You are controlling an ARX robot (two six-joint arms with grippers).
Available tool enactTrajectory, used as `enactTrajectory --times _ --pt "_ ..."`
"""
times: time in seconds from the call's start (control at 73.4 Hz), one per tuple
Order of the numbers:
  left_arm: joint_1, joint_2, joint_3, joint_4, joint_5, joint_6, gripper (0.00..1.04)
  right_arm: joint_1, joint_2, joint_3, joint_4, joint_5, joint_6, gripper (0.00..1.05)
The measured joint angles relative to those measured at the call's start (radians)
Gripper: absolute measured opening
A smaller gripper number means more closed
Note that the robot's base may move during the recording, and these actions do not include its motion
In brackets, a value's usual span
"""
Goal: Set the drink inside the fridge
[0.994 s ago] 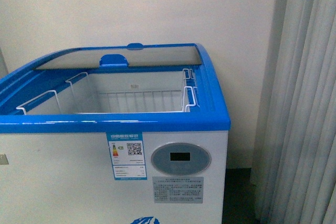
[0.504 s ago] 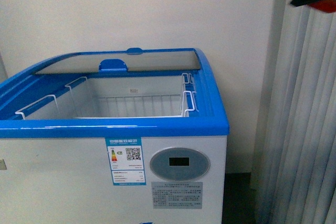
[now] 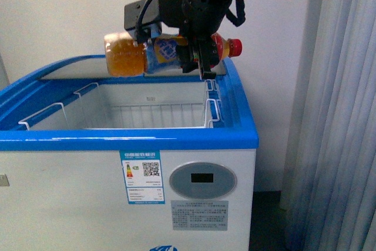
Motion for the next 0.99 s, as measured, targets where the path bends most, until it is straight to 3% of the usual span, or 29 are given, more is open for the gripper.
enactTrajectory --times 0.272,0.395,0.994 --pt "0.0 -0.141 -0.047 -0.097 0.0 0.0 0.03 0.0 0.163 0.174 0.022 0.042 -0.012 0.4" --pt "0.0 -0.165 -0.089 -0.071 0.0 0.0 0.03 0.012 0.204 0.225 0.066 0.043 -0.005 0.4" --pt "0.0 -0.526 -0.09 -0.414 0.0 -0.001 0.03 0.061 0.391 0.274 0.327 0.096 0.06 0.4"
